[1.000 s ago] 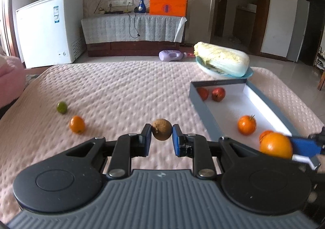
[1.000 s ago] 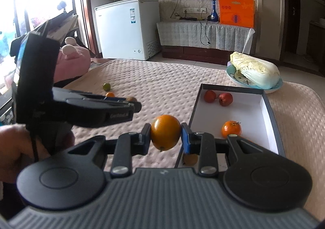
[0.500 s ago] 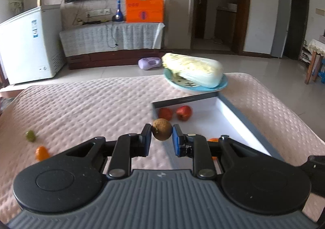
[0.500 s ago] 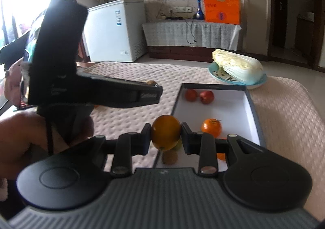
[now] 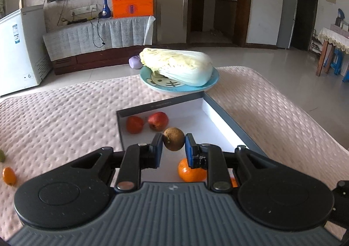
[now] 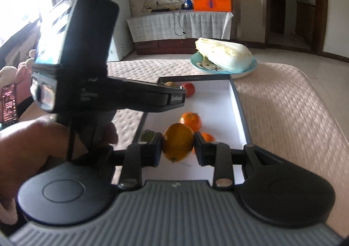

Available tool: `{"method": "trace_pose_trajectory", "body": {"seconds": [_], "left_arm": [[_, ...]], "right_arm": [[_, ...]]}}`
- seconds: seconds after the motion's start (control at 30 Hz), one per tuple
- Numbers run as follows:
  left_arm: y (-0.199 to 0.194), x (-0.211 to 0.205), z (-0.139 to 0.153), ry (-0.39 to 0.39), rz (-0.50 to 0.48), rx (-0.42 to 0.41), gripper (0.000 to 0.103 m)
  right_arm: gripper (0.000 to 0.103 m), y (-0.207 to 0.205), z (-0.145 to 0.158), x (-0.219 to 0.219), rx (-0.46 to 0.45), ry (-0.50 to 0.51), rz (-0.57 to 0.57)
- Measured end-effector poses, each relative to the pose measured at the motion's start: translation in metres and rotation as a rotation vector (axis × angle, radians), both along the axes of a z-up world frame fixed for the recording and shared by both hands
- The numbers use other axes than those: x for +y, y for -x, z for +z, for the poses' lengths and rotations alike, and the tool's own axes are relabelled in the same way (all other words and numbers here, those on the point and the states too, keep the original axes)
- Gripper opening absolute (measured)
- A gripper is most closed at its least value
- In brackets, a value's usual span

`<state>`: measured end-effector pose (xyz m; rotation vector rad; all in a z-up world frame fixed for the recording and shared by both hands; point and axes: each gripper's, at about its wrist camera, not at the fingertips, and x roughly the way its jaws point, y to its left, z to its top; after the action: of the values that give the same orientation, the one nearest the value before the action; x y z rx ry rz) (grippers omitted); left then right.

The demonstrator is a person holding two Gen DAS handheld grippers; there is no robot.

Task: Organize fruits
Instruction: 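Open the left gripper to drop the brown kiwi into the box, then open the right gripper to drop the yellow-orange fruit into the box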

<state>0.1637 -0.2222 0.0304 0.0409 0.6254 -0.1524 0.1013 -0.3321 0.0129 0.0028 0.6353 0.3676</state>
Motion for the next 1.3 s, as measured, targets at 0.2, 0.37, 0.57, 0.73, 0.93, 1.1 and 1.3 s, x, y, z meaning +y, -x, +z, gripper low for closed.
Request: {"method": "trace_pose_trajectory", "body": {"seconds": [0.2, 0.37, 0.57, 0.73, 0.93, 1.1, 1.3], "left_arm": [[-0.013, -0.010, -0.005, -0.012, -0.021, 0.012, 0.026], [-0.019, -0.013, -0.008, -0.018, -0.028, 0.016, 0.026], [-0.023, -0.015, -0.008, -0.013, -0.039, 0.030, 0.027], [-0.017, -0.013, -0.004, -0.014, -0.037, 0.021, 0.027], [0.005, 0.002, 0.012, 0.012, -0.026, -0.017, 0.028], [0.030, 0.023, 0.024, 0.030, -0.018, -0.027, 0.028], [0.066, 0.053, 0.029, 0.061, -0.014, -0.037, 0.028]], "right_arm": [[0.034, -0.005, -0.004, -0.006, 0.017, -0.004, -0.024], [0.034, -0.006, -0.004, -0.007, 0.016, 0.001, -0.032], [0.034, -0.006, -0.006, -0.008, 0.030, 0.002, -0.044], [0.034, -0.010, -0.011, -0.009, 0.050, 0.010, -0.062], [0.034, -0.019, -0.015, -0.011, 0.062, -0.005, -0.095], [0.034, -0.025, -0.018, -0.008, 0.068, -0.020, -0.111], [0.034, -0.033, -0.020, -0.001, 0.067, -0.026, -0.148]]}}
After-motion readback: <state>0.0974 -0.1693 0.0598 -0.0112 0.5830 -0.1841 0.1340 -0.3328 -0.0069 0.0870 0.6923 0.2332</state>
